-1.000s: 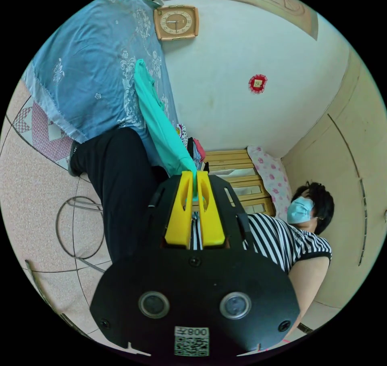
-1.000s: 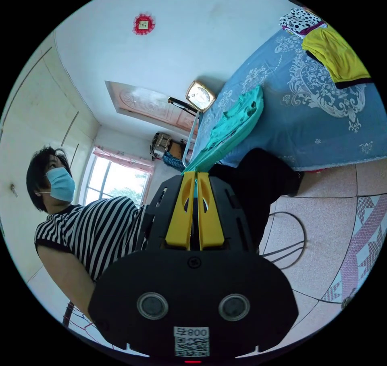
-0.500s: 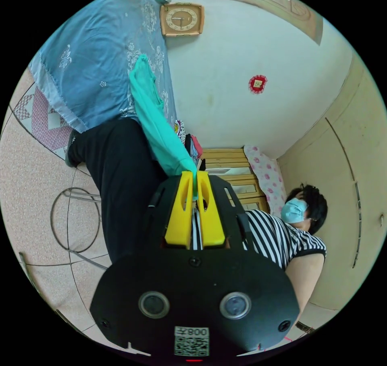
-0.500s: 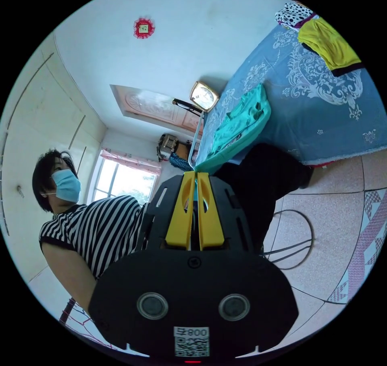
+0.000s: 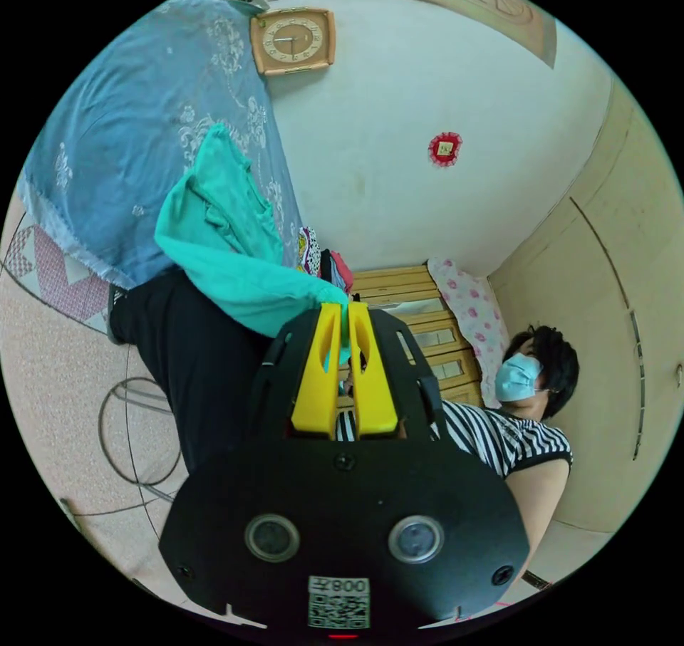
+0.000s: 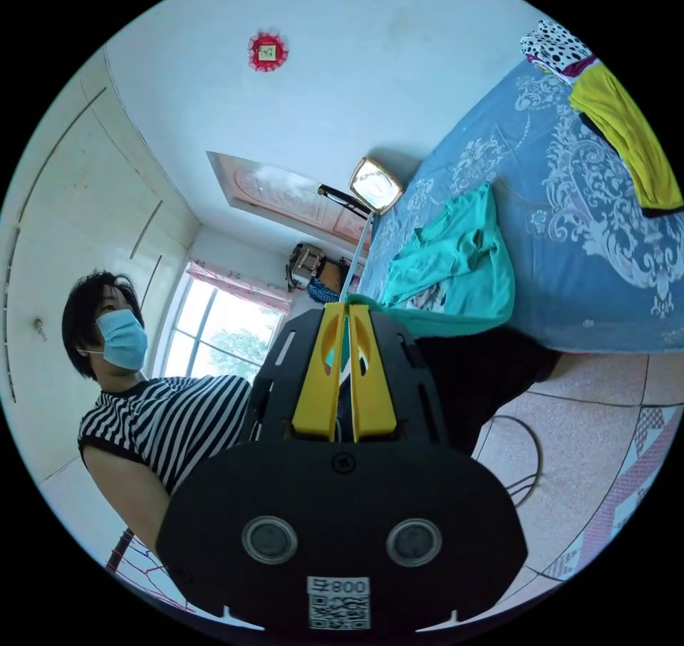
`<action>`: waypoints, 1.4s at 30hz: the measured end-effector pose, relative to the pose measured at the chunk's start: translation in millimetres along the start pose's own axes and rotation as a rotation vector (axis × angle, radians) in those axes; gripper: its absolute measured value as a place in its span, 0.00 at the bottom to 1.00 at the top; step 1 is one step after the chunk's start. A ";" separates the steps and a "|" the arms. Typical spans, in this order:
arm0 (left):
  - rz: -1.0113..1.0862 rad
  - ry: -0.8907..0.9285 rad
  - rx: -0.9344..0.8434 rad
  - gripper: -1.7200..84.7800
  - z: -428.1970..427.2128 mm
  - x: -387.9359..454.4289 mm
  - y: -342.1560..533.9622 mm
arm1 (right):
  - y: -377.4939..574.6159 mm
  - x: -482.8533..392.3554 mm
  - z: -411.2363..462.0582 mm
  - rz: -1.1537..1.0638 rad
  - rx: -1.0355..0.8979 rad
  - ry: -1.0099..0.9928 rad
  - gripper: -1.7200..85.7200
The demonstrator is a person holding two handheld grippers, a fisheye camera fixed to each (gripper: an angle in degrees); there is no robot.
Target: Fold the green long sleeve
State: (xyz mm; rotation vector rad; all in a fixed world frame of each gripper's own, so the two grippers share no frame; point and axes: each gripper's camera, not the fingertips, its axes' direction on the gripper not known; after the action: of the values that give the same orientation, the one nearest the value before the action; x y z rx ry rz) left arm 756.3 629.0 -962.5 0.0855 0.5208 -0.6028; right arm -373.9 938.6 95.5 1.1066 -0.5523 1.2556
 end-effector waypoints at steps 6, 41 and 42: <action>0.074 -0.023 -0.029 0.04 33.4 -26.4 -99.0 | -91.9 35.9 21.8 0.005 -0.005 0.006 0.03; -0.189 -0.423 -0.104 0.05 156.1 -445.7 -525.7 | -536.8 397.2 280.6 0.369 -0.324 0.179 0.03; -0.214 -0.438 -0.104 0.05 157.6 -462.0 -532.2 | -539.1 403.5 284.3 0.382 -0.330 0.187 0.03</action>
State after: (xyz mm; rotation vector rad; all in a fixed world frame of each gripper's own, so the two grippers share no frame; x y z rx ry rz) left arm 204.1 394.6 -560.4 -0.1999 0.1347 -0.7766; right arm 305.8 915.1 363.0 0.6157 -0.8197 1.5122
